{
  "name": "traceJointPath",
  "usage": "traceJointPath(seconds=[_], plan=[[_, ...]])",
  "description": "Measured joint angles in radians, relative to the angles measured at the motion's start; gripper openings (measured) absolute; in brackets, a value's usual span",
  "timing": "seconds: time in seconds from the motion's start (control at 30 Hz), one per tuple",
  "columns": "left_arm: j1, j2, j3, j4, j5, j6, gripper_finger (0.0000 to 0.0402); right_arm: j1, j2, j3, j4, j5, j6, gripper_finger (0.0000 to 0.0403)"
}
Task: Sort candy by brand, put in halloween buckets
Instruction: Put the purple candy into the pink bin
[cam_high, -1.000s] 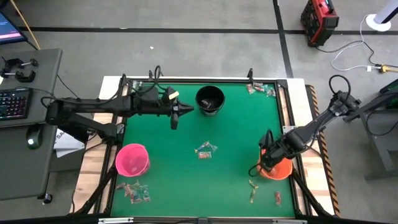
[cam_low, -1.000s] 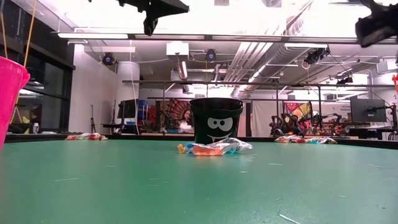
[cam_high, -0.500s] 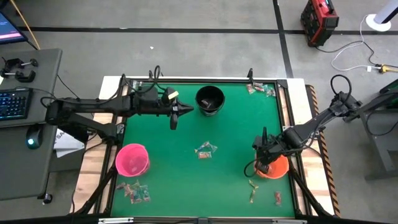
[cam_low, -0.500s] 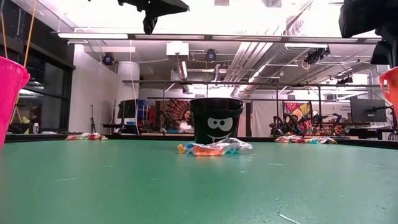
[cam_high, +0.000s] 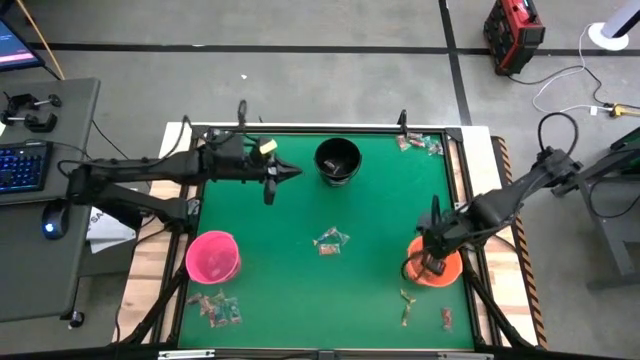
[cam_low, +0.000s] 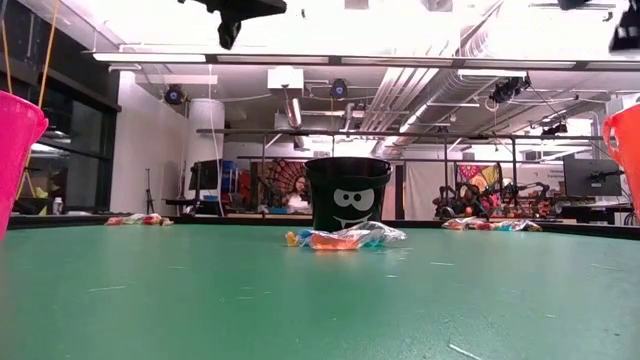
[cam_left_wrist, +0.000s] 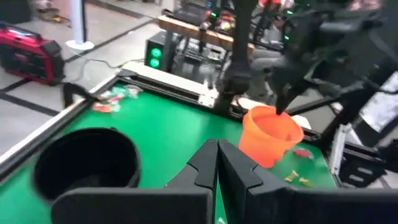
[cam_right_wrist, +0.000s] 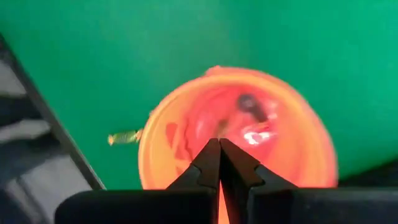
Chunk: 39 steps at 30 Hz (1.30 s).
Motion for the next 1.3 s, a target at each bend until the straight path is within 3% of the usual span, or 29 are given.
traceJointPath(seconds=[0.07, 0.17, 0.3, 0.4, 0.57, 0.8, 1.0, 1.2, 1.3], plan=[[0.043, -0.021, 0.014, -0.081, 0.002, -0.047, 0.0000, -0.017, -0.001, 0.074, -0.069, 0.085, 0.010, 0.0000], [0.151, -0.009, 0.086, -0.358, 0.012, -0.064, 0.0000, -0.081, -0.001, 0.135, -0.116, 0.224, 0.033, 0.0000], [0.328, 0.083, 0.184, -0.719, 0.012, 0.070, 0.0000, -0.240, -0.001, 0.127, -0.052, 0.267, -0.070, 0.0000], [0.457, 0.156, 0.210, -0.866, 0.011, 0.167, 0.0000, -0.394, 0.000, 0.081, 0.088, 0.165, -0.283, 0.0000], [0.592, 0.266, 0.211, -0.945, 0.001, 0.309, 0.0006, -0.664, 0.001, -0.016, 0.420, -0.028, -0.595, 0.0000], [0.665, 0.494, 0.272, -1.128, -0.091, 0.397, 0.0093, -0.973, 0.056, -0.135, 0.803, -0.431, -0.788, 0.0000], [0.665, 0.675, 0.387, -1.172, -0.217, 0.330, 0.0183, -1.055, 0.150, -0.144, 0.922, -0.561, -0.904, 0.0000], [0.652, 0.821, 0.505, -1.175, -0.348, 0.700, 0.0218, -1.058, 0.242, -0.144, 1.050, -0.639, -0.891, 0.0000], [0.659, 0.892, 0.524, -1.186, -0.406, 0.795, 0.0218, -1.055, 0.269, -0.144, 1.059, -0.669, -0.868, 0.0000]])
